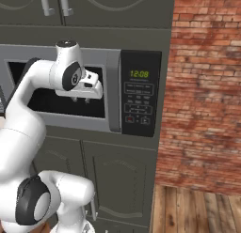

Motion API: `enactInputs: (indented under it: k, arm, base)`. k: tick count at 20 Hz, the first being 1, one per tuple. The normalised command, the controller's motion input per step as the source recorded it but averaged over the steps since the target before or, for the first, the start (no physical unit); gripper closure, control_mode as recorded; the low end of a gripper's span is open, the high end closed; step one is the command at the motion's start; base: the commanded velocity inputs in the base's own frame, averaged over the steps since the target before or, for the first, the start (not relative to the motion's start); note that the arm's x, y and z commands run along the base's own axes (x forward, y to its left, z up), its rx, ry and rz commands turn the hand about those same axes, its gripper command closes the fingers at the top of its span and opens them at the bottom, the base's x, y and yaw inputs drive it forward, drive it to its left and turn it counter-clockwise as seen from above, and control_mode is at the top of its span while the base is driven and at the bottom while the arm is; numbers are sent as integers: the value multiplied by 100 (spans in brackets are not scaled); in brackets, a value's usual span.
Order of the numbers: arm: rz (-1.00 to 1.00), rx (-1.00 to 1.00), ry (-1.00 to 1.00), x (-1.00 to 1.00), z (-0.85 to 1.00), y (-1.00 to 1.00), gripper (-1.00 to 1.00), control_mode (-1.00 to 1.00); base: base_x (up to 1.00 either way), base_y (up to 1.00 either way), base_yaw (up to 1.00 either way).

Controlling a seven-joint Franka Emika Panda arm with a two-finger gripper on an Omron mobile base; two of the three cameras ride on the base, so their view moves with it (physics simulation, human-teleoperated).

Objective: Place the sponge inside the microwave to prepare for sanitizing.

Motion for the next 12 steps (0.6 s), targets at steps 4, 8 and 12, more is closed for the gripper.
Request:
enactInputs:
  k: [4,8,12]
  arm:
    - [0,0,0,-9,0,0,-100,-100]
    - [0,1,-17,-32,0,-8,-100,-100]
    - [0,2,-21,-35,1,-14,-100,-100]
  base:
    - [0,0,0]
    - [0,0,0]
    - [0,0,0]
